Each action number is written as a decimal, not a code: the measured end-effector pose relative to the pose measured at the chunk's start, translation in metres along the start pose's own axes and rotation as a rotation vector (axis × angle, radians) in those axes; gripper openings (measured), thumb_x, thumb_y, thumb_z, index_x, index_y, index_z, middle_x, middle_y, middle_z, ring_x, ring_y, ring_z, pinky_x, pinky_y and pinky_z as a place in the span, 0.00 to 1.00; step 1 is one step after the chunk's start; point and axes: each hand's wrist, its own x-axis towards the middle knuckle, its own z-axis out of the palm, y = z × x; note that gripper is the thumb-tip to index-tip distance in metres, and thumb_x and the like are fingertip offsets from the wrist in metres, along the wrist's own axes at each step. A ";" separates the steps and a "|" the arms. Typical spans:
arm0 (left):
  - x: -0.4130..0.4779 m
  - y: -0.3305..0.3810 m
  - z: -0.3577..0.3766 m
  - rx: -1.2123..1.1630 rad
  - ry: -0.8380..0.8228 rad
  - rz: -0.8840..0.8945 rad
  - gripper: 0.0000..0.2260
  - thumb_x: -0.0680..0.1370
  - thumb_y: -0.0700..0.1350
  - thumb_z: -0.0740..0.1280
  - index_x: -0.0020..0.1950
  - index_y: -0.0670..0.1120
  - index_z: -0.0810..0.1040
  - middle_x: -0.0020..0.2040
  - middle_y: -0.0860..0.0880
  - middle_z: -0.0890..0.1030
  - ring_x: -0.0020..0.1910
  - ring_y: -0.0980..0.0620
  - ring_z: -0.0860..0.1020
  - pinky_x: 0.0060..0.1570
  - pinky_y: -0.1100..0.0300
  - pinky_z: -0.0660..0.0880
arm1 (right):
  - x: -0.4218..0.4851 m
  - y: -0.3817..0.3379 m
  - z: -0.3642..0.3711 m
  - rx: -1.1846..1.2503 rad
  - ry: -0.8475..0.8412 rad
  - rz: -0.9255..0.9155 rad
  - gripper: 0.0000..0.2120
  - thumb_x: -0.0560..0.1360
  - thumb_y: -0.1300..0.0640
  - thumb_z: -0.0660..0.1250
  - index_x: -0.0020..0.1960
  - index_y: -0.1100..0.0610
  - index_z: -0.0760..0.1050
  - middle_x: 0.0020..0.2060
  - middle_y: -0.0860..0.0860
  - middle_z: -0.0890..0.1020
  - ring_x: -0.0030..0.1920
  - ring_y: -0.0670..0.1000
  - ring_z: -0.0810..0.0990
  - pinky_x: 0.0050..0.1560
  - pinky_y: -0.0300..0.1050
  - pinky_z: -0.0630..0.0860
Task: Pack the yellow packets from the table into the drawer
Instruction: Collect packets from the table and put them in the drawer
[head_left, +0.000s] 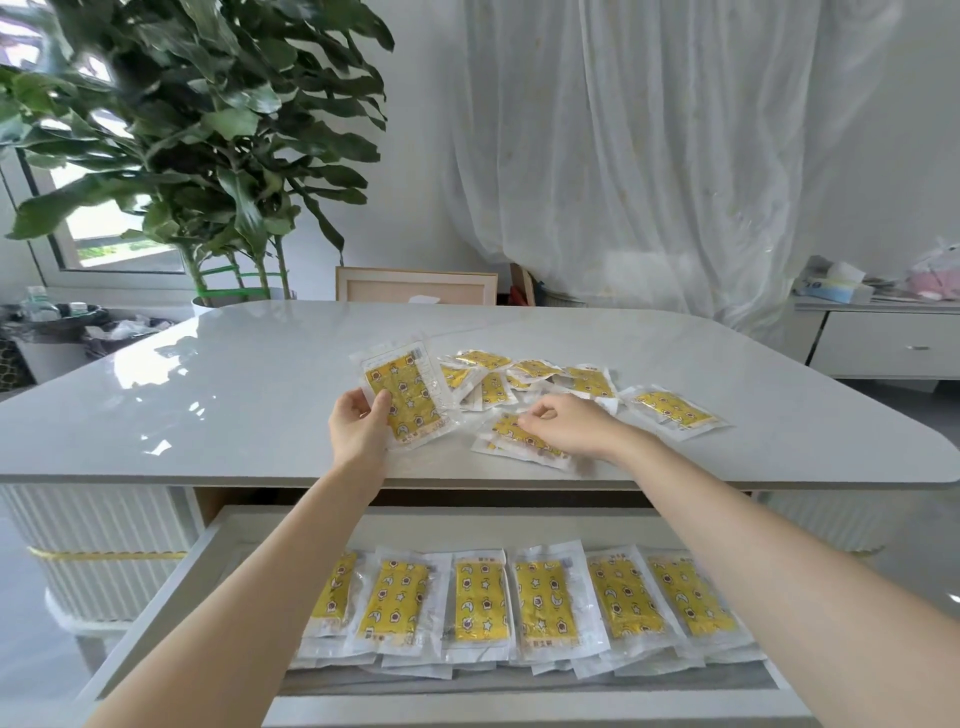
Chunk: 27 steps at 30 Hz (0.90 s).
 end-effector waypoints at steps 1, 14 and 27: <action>0.000 0.000 -0.001 -0.002 -0.007 -0.002 0.06 0.79 0.42 0.64 0.54 0.43 0.73 0.48 0.47 0.77 0.50 0.49 0.77 0.59 0.50 0.75 | 0.002 0.003 0.002 -0.009 -0.008 0.022 0.13 0.76 0.45 0.65 0.56 0.50 0.73 0.48 0.47 0.78 0.54 0.50 0.76 0.52 0.44 0.70; -0.010 0.007 -0.003 0.000 -0.042 -0.014 0.08 0.79 0.41 0.65 0.57 0.41 0.74 0.53 0.43 0.78 0.53 0.46 0.79 0.59 0.47 0.76 | 0.013 -0.012 -0.001 -0.056 -0.092 0.207 0.43 0.62 0.47 0.80 0.69 0.61 0.65 0.61 0.53 0.75 0.58 0.54 0.74 0.57 0.47 0.74; -0.030 0.023 -0.013 0.091 -0.119 -0.100 0.11 0.79 0.43 0.65 0.59 0.40 0.74 0.50 0.45 0.79 0.42 0.50 0.78 0.36 0.61 0.74 | -0.007 -0.026 -0.002 -0.170 -0.018 0.210 0.35 0.61 0.44 0.80 0.59 0.57 0.69 0.55 0.52 0.77 0.54 0.52 0.76 0.56 0.46 0.75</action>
